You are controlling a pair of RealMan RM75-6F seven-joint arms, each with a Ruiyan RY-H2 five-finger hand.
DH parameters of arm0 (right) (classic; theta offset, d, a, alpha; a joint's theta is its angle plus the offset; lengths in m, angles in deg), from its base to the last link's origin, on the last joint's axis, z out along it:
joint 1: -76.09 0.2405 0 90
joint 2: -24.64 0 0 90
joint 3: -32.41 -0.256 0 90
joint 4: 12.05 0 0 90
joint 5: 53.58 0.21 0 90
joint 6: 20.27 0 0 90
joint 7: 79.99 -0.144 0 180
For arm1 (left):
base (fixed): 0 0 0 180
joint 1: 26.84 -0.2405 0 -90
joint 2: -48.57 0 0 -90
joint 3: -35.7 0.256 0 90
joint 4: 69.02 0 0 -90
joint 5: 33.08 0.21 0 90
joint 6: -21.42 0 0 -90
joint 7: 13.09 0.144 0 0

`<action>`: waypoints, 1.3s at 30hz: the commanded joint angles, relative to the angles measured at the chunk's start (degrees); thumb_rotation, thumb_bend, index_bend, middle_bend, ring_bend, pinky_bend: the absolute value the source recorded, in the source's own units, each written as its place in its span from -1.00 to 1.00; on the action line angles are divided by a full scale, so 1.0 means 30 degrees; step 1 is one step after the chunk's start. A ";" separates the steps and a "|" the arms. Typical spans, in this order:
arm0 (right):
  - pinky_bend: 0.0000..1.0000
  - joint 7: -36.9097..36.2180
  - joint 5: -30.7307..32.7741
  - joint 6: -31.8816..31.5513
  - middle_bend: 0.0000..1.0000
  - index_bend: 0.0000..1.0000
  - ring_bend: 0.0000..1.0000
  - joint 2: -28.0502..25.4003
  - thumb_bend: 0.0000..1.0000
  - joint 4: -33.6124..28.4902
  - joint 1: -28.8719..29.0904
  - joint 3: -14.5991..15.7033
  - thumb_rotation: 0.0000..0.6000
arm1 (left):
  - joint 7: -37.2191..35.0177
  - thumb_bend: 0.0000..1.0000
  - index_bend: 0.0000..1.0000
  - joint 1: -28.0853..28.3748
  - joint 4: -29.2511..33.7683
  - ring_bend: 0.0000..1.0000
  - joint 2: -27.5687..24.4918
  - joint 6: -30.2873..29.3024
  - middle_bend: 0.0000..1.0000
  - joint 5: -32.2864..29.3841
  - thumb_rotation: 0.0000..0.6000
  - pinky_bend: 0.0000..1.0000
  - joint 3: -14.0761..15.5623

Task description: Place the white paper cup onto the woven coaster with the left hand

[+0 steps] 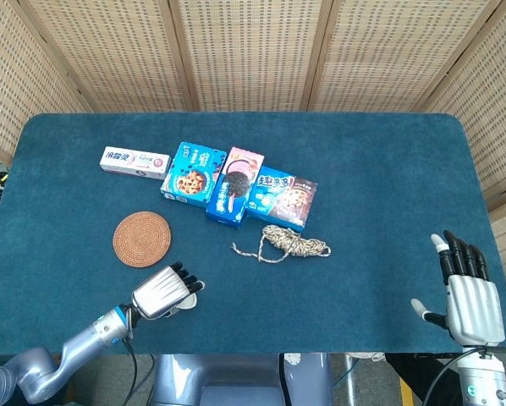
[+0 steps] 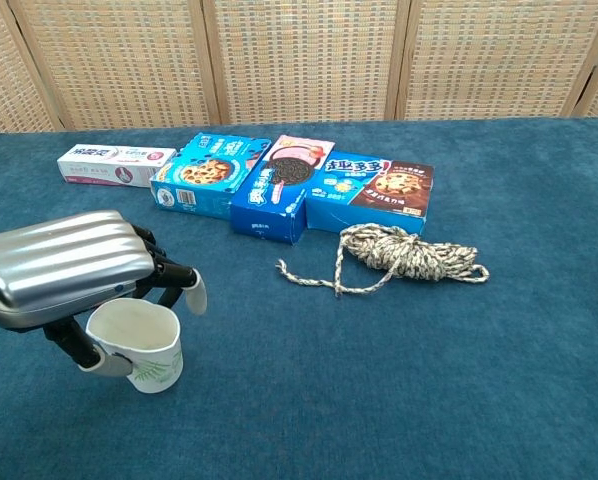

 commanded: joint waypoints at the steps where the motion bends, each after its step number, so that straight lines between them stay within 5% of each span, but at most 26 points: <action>1: -1.00 0.0034 0.0003 0.0002 -1.00 -0.93 -1.00 0.0018 -1.00 -0.0008 0.0011 0.0011 1.00 | -0.0017 -0.92 -0.26 -0.0032 0.0046 0.05 -0.0179 -0.0279 0.03 -0.0204 1.00 -0.11 -0.0057; 8: -1.00 0.0112 -0.0031 -0.0016 -1.00 -0.93 -1.00 0.0049 -1.00 -0.0058 0.0021 0.0071 1.00 | -0.1092 -0.92 -0.30 -0.0077 -0.0277 0.01 -0.1415 -0.1077 -0.02 -0.1948 1.00 -0.12 -0.1090; 15: -1.00 0.0222 -0.0005 0.0023 -1.00 -0.93 -1.00 0.0114 -1.00 -0.0065 0.0073 0.0105 1.00 | -0.1568 -0.92 -0.33 0.0299 -0.1492 -0.01 -0.2675 0.0805 -0.04 -0.5260 1.00 -0.12 -0.2146; 26: -1.00 0.0488 0.0173 0.0067 -1.00 -0.93 -1.00 0.0274 -1.00 -0.0050 0.0165 0.0124 1.00 | -0.3110 -0.93 -0.33 0.1105 -0.4102 -0.01 -0.1677 0.2350 -0.04 -0.7927 1.00 -0.12 -0.2973; 39: -1.00 0.0416 0.0475 0.0108 -1.00 -0.93 -1.00 0.0280 -1.00 0.0046 0.0241 0.0066 1.00 | -0.2962 -0.93 -0.35 0.1839 -0.4312 -0.04 -0.1051 0.3048 -0.08 -0.8732 1.00 -0.12 -0.2948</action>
